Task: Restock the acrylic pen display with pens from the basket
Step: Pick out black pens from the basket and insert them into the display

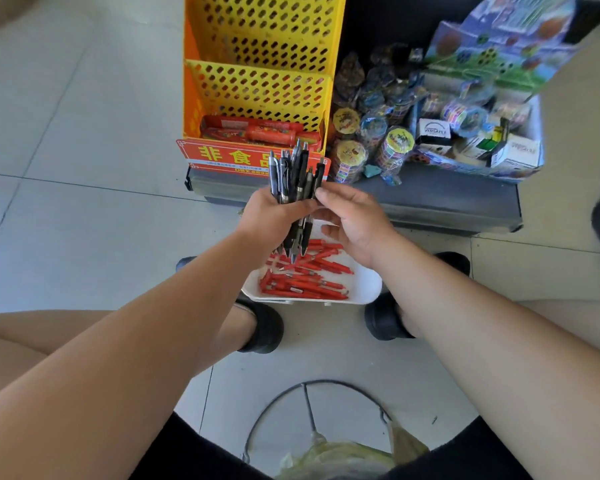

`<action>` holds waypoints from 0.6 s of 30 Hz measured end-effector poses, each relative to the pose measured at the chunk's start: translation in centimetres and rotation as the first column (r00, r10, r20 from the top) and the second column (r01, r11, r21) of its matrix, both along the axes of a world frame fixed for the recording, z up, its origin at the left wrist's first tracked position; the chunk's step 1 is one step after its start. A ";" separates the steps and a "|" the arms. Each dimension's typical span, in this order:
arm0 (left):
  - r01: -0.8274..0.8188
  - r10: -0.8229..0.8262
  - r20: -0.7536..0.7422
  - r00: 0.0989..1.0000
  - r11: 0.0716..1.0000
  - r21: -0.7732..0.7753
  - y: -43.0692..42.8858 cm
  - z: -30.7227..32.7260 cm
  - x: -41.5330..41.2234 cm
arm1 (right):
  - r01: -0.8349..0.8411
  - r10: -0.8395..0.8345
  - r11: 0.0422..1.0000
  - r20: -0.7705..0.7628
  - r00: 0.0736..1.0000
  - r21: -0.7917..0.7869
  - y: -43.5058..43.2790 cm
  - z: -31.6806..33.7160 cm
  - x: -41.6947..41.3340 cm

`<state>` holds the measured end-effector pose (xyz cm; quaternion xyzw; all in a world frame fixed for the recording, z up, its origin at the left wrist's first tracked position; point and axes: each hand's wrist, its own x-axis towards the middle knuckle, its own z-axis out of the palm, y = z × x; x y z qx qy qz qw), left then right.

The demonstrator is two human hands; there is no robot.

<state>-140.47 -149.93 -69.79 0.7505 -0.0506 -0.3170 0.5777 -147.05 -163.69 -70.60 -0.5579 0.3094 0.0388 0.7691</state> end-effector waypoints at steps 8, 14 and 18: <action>-0.041 0.074 0.225 0.972 0.988 -0.147 -3.6 11.4 0.7 | 0.126 -0.097 0.989 0.303 0.948 -0.079 -2.3 9.9 1.4; -0.051 0.140 0.357 0.923 0.968 -0.248 -6.4 20.6 1.4 | 0.161 -0.109 0.983 0.435 0.894 -0.084 -4.6 19.1 2.7; -0.061 0.188 0.384 0.904 0.945 -0.321 -8.2 26.3 2.1 | 0.161 -0.085 0.980 0.495 0.865 -0.113 -6.4 25.0 4.0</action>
